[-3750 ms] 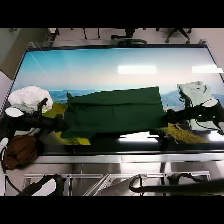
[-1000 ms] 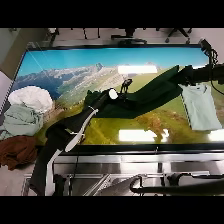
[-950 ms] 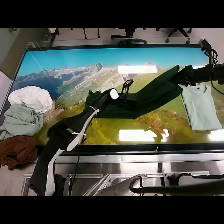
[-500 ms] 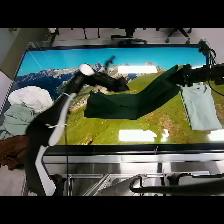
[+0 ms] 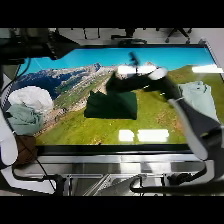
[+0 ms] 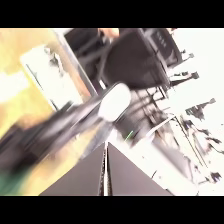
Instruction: Fold the shirts.
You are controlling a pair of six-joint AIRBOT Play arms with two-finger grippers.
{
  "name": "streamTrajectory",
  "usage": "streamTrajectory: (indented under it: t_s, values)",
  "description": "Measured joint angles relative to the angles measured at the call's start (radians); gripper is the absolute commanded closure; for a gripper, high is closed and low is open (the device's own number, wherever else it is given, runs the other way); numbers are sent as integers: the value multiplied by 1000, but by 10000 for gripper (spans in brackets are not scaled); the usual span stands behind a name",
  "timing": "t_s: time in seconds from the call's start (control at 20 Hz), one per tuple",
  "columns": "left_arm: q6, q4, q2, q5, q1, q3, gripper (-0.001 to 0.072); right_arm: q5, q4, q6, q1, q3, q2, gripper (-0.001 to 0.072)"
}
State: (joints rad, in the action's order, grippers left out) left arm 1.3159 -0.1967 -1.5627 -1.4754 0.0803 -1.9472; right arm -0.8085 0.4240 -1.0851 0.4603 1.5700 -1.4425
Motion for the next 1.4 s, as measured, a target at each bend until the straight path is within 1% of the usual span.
streamTrajectory:
  t_s: [0.1, 0.15, 0.2, 0.3, 0.4, 0.5, 0.6, 0.75, 0.85, 0.95, 1.1, 1.2, 1.3, 1.4]
  values:
    - [-32, 17, 61, -9, 29, 67, 691, 248, -5, 77, 151, 1, -93, 418]
    - [-44, 19, 83, -11, 38, 101, 691, 334, -6, 103, 198, 2, -124, 418]
    - [-56, 21, 102, -16, 44, 135, 691, 391, -3, 127, 230, 4, -144, 418]
    - [-77, 26, 126, -27, 52, 190, 691, 418, 13, 158, 244, 5, -151, 418]
    - [-88, 29, 138, -33, 55, 232, 691, 373, 28, 174, 208, 6, -127, 418]
    - [-95, 30, 144, -34, 58, 258, 691, 278, 35, 182, 134, 6, -82, 404]
    - [-101, 31, 147, -38, 58, 272, 691, 162, 48, 161, 25, 6, -31, 173]
    - [-106, 34, 150, -40, 59, 282, 691, -26, 101, 46, -183, 7, 24, 161]
    - [-111, 34, 150, -43, 59, 284, 691, -138, 168, -46, -312, 2, 30, 96]
    - [-118, 33, 150, -43, 59, 286, 691, -243, 233, -121, -401, -16, 13, 96]
    - [-125, 33, 150, -43, 59, 286, 691, -327, 277, -181, -454, -51, -39, 97]
    - [-129, 33, 150, -43, 59, 286, 691, -346, 291, -200, -449, -64, -82, 98]
    - [-134, 33, 150, -45, 59, 286, 690, -333, 295, -206, -426, -71, -122, 100]
    - [-140, 32, 150, -49, 59, 287, 691, -318, 257, -197, -395, -73, -151, 107]
